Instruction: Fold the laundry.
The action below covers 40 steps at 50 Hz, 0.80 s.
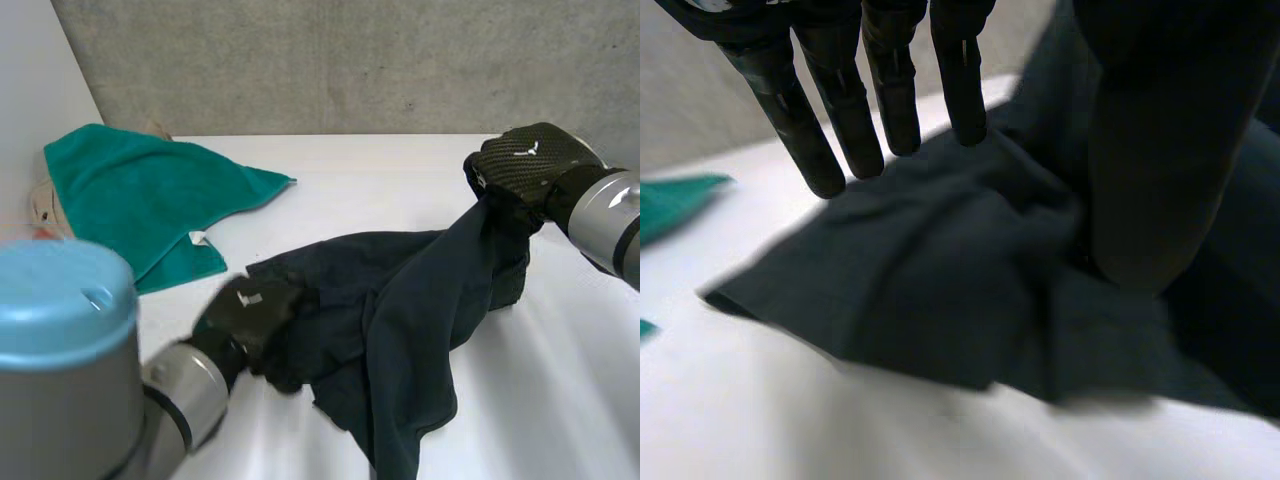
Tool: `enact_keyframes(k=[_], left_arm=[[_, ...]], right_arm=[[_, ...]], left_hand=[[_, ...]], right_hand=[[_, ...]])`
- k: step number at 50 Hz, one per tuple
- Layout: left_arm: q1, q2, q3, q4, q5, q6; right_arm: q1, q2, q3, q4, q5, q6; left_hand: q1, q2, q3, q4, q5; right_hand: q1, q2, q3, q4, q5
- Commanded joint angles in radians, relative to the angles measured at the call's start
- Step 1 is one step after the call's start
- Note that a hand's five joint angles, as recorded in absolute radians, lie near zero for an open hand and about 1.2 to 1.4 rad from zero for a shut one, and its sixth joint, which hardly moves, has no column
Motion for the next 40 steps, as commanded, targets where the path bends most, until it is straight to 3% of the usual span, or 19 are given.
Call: enact_keyframes(k=[1,16,33,37,40], left_arm=[[-0.053,-0.011,-0.034,0.001,0.079,-0.031],[-0.083,-0.252,0.097,0.006,0.138,-0.232],[-0.188,-0.505,0.356,0.006,0.134,-0.27],[-0.218,-0.551,0.394,0.006,0.128,-0.269],[-0.218,-0.556,0.398,0.009,0.127,-0.278]], right_arm=[[0.0,0.014,0.057,-0.054,0.027,-0.014],[0.002,0.023,0.128,-0.121,0.025,-0.014],[-0.009,0.021,0.177,-0.153,0.025,-0.014],[-0.012,0.021,0.189,-0.166,0.024,-0.014],[-0.012,0.021,0.194,-0.172,0.024,-0.014]], left_hand=[[0.023,0.024,0.021,0.034,0.037],[-0.044,-0.044,-0.047,-0.033,-0.03],[-0.039,-0.038,-0.041,-0.028,-0.024],[0.143,0.143,0.14,0.154,0.157],[0.615,0.615,0.612,0.626,0.629]], right_hand=[[0.305,0.223,0.202,0.199,0.225],[0.305,0.223,0.202,0.199,0.225],[0.305,0.223,0.202,0.199,0.225],[0.305,0.223,0.202,0.199,0.225],[0.305,0.223,0.202,0.199,0.225]])
